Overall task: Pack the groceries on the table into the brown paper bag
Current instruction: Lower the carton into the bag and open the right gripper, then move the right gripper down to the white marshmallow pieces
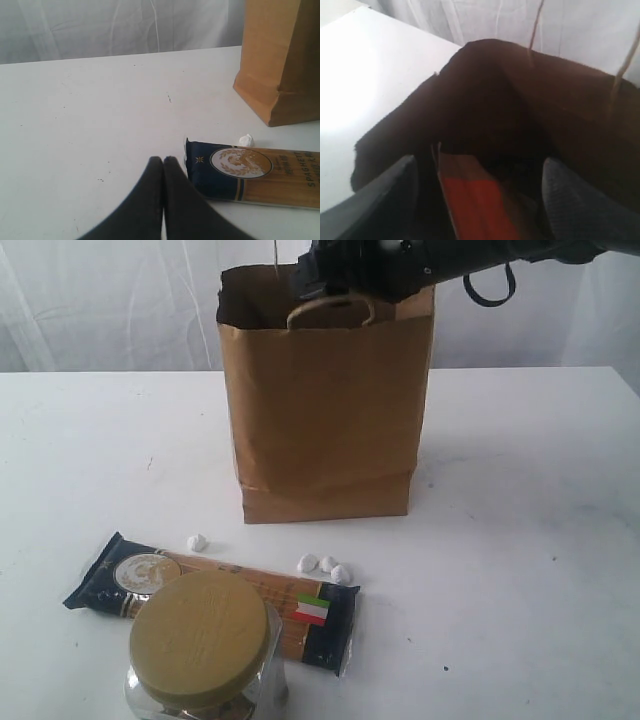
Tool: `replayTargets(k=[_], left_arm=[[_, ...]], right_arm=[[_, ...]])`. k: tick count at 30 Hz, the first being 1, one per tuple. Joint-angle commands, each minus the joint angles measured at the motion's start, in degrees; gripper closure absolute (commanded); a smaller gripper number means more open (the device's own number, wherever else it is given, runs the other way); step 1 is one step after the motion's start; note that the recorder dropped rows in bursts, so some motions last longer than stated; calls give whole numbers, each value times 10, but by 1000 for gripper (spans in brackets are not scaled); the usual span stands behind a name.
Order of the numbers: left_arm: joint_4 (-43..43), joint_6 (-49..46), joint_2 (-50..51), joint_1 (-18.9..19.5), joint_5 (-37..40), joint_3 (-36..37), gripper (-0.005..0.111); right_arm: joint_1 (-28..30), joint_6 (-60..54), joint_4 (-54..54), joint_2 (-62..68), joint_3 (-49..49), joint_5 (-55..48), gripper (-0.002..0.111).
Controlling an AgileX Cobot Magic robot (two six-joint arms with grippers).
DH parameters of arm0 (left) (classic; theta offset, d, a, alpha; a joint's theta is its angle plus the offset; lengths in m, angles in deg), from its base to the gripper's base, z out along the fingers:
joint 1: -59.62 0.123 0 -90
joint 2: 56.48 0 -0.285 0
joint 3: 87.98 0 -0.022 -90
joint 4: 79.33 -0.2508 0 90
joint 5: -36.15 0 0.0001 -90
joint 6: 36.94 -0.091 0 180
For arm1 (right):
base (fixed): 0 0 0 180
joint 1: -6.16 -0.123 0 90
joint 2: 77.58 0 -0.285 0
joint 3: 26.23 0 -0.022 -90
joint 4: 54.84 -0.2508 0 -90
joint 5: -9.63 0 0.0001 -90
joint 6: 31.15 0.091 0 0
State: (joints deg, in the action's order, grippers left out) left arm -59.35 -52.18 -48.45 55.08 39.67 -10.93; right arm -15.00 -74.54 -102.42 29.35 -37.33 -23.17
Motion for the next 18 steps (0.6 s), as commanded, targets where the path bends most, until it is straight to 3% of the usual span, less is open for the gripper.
replayTargets(k=[1,4,6,7,8,10,12,18], left_arm=[[6,0,-2,-3,0,2,107],[6,0,-2,-3,0,2,107],[6,0,-2,-3,0,2,107],[6,0,-2,-3,0,2,107],[6,0,-2,-3,0,2,107],[6,0,-2,-3,0,2,107],[6,0,-2,-3,0,2,107],[6,0,-2,-3,0,2,107]], right_arm=[[1,2,-3,-56,-3,-51,45],[1,2,-3,-107,-3,-55,52],[1,2,1,-146,-3,-73,65],[1,2,22,-161,-3,-113,78],[1,2,37,-164,-3,-138,84],[1,3,109,-154,-1,-285,106],[1,43,160,-131,18,-372,108],[-7,129,193,-73,131,-368,108]])
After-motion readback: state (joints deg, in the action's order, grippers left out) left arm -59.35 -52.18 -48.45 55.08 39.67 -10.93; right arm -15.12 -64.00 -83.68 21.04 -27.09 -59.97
